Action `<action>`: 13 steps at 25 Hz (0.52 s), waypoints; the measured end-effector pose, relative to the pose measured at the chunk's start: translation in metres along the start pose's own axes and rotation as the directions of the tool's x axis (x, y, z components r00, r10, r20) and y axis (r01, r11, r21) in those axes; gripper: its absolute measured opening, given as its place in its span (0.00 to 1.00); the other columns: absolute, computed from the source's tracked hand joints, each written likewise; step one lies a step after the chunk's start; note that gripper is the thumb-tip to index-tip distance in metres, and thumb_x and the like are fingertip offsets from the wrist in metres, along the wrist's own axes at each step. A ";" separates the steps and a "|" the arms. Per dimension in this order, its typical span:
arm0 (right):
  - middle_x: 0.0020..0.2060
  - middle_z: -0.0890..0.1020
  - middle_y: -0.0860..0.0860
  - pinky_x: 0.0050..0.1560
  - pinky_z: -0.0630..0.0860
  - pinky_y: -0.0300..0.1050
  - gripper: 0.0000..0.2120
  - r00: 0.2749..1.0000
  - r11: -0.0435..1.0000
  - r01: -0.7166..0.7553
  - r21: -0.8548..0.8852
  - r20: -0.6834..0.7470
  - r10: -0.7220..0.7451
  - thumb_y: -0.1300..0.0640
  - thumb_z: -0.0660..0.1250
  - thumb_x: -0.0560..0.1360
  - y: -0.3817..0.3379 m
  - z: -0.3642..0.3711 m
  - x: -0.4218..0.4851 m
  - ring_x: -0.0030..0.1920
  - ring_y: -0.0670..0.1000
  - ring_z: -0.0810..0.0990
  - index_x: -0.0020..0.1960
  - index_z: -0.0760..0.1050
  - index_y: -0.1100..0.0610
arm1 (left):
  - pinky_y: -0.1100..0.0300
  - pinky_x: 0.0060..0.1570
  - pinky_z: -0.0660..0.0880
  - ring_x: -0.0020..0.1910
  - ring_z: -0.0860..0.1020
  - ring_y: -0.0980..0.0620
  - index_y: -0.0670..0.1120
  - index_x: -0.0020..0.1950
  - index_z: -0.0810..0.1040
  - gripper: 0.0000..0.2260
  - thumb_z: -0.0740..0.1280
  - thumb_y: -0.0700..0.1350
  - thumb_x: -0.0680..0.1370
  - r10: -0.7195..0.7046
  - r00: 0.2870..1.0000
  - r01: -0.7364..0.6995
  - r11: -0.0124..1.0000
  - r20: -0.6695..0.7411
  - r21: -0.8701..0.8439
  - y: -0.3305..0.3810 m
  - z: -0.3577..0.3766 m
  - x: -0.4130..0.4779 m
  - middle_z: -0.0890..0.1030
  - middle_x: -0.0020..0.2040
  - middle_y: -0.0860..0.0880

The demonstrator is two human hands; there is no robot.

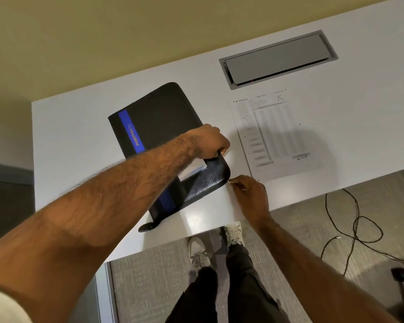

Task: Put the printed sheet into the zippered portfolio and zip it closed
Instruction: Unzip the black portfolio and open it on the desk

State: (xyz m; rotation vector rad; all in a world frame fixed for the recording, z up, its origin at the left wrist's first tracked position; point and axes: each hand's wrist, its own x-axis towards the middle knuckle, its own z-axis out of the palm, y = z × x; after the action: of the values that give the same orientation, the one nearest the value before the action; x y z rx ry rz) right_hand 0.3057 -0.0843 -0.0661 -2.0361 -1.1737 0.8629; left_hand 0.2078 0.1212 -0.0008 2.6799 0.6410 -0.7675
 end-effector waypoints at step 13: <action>0.49 0.86 0.44 0.52 0.80 0.41 0.10 0.994 0.993 0.106 -0.056 0.028 -0.104 0.56 0.66 0.76 -0.024 0.082 -0.069 0.49 0.44 0.82 0.53 0.84 0.50 | 0.51 0.52 0.74 0.50 0.75 0.49 0.54 0.48 0.77 0.06 0.66 0.43 0.75 -0.022 0.999 0.018 0.993 -0.026 -0.119 0.000 -0.012 -0.018 0.77 0.47 0.51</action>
State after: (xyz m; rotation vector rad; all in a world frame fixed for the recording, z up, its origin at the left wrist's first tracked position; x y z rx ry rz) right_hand 0.2032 -0.1200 -0.0800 -1.9944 -1.3211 0.8141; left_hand 0.1994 0.1199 0.0185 2.5832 0.6985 -0.6774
